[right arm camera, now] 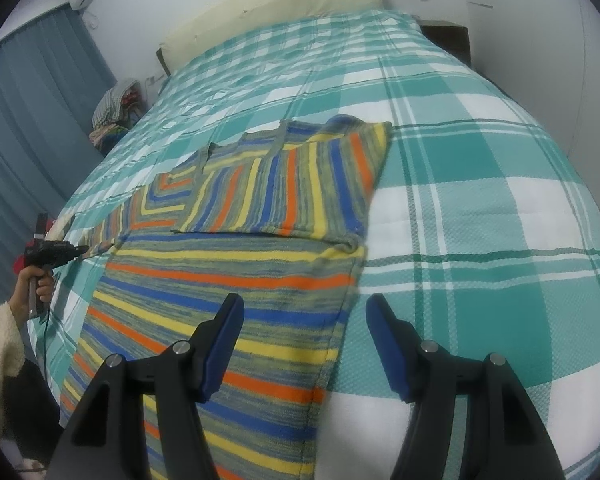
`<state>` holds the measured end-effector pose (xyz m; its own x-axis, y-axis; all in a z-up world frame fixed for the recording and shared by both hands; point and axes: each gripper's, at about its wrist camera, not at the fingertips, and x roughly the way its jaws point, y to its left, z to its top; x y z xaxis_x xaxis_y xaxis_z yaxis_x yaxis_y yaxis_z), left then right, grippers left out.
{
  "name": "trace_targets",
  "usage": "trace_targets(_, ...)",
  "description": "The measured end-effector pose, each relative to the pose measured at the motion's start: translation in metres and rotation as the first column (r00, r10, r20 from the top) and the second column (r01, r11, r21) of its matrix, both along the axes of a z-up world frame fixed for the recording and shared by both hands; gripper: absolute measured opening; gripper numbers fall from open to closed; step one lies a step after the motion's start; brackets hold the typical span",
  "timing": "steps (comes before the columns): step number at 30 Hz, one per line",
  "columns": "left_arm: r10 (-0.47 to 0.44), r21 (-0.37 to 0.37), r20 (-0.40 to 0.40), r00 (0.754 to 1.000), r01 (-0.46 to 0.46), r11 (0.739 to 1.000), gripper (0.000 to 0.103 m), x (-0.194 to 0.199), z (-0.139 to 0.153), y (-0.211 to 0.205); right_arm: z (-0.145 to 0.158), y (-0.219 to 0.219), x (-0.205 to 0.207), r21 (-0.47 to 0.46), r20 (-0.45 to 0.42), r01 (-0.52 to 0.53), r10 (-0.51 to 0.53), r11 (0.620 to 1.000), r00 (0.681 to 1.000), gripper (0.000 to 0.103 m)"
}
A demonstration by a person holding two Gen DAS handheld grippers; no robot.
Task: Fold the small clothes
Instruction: 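Fold the sleeve across the sweater body with the left gripper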
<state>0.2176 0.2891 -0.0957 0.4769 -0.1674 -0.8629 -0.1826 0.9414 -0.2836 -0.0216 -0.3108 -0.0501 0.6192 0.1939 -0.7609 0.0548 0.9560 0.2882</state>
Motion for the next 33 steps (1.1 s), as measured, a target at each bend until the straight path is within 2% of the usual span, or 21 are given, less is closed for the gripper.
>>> trace_targets(3, 0.04, -0.026, 0.056, 0.998, -0.039, 0.999, 0.001, -0.007, 0.029, -0.007, 0.004, -0.003, -0.003, 0.003, 0.014, 0.005, -0.005, 1.0, 1.0, 0.063)
trace_targets(5, 0.01, -0.005, 0.107, 0.994, -0.009, 1.0, 0.001, -0.009, 0.06, -0.033, 0.009, -0.008, -0.006, 0.011, 0.033, 0.019, -0.019, 1.0, 0.999, 0.063)
trace_targets(8, -0.115, 0.048, 0.143, 0.983, 0.109, 0.993, 0.001, -0.007, 0.097, -0.091, 0.014, -0.017, -0.008, 0.034, 0.05, 0.04, -0.041, 0.999, 0.998, 0.063)
trace_targets(10, -0.237, 0.09, 0.164, 0.958, 0.224, 0.97, 0.001, -0.002, 0.121, -0.153, 0.017, -0.021, -0.008, 0.056, 0.057, 0.048, -0.052, 0.997, 0.997, 0.063)
trace_targets(11, -0.27, 0.097, 0.171, 0.948, 0.256, 0.962, 0.001, 0.0, 0.127, -0.171, 0.019, -0.024, -0.009, 0.072, 0.065, 0.054, -0.059, 0.996, 0.996, 0.063)
trace_targets(13, -0.366, 0.106, 0.183, 0.912, 0.352, 0.93, 0.001, 0.002, 0.139, -0.226, 0.024, -0.027, -0.011, 0.081, 0.078, 0.058, -0.064, 0.995, 0.995, 0.063)
trace_targets(14, -0.422, 0.109, 0.186, 0.887, 0.408, 0.906, 0.001, 0.002, 0.141, -0.261, 0.026, -0.028, -0.012, 0.078, 0.086, 0.058, -0.064, 0.995, 0.994, 0.063)
trace_targets(16, -0.493, 0.12, 0.177, 0.852, 0.479, 0.87, 0.001, 0.0, 0.138, -0.308, 0.029, -0.03, -0.015, 0.07, 0.095, 0.061, -0.067, 0.996, 0.993, 0.063)
trace_targets(20, -0.59, 0.153, 0.149, 0.794, 0.571, 0.807, 0.002, -0.006, 0.113, -0.373, 0.029, -0.038, -0.019, 0.076, 0.094, 0.077, -0.084, 0.994, 0.992, 0.064)
trace_targets(21, -0.619, 0.14, 0.129, 0.775, 0.604, 0.785, 0.005, -0.006, 0.1, -0.389, 0.029, -0.04, -0.02, 0.077, 0.094, 0.081, -0.088, 0.994, 0.992, 0.063)
trace_targets(22, -0.639, 0.125, 0.1, 0.763, 0.627, 0.769, 0.012, -0.005, 0.086, -0.401, 0.029, -0.042, -0.021, 0.077, 0.092, 0.086, -0.093, 0.993, 0.991, 0.064)
trace_targets(23, -0.643, 0.122, 0.084, 0.761, 0.633, 0.765, 0.019, -0.007, 0.079, -0.406, 0.028, -0.044, -0.021, 0.076, 0.092, 0.089, -0.096, 0.993, 0.991, 0.064)
trace_targets(24, -0.636, 0.134, 0.052, 0.77, 0.626, 0.768, 0.043, -0.009, 0.068, -0.412, 0.028, -0.046, -0.022, 0.077, 0.091, 0.093, -0.1, 0.993, 0.991, 0.064)
trace_targets(26, -0.603, 0.156, 0.042, 0.796, 0.591, 0.791, 0.068, -0.008, 0.061, -0.407, 0.028, -0.05, -0.024, 0.081, 0.09, 0.1, -0.108, 0.992, 0.99, 0.064)
trace_targets(28, -0.554, 0.148, 0.075, 0.829, 0.541, 0.828, 0.079, -0.009, 0.06, -0.388, 0.029, -0.053, -0.026, 0.086, 0.096, 0.108, -0.116, 0.99, 0.989, 0.064)
trace_targets(29, -0.519, 0.131, 0.085, 0.851, 0.507, 0.852, 0.081, -0.01, 0.06, -0.371, 0.03, -0.055, -0.027, 0.089, 0.098, 0.108, -0.117, 0.99, 0.988, 0.064)
trace_targets(30, -0.497, 0.125, 0.088, 0.863, 0.485, 0.865, 0.084, -0.01, 0.06, -0.361, 0.03, -0.055, -0.027, 0.089, 0.099, 0.108, -0.117, 0.99, 0.988, 0.064)
trace_targets(32, -0.446, 0.143, 0.078, 0.891, 0.433, 0.89, 0.088, -0.013, 0.054, -0.333, 0.029, -0.056, -0.026, 0.091, 0.092, 0.102, -0.11, 0.991, 0.99, 0.064)
trace_targets(33, -0.413, 0.176, 0.06, 0.909, 0.398, 0.9, 0.088, -0.016, 0.049, -0.314, 0.028, -0.055, -0.025, 0.093, 0.087, 0.098, -0.106, 0.991, 0.991, 0.064)
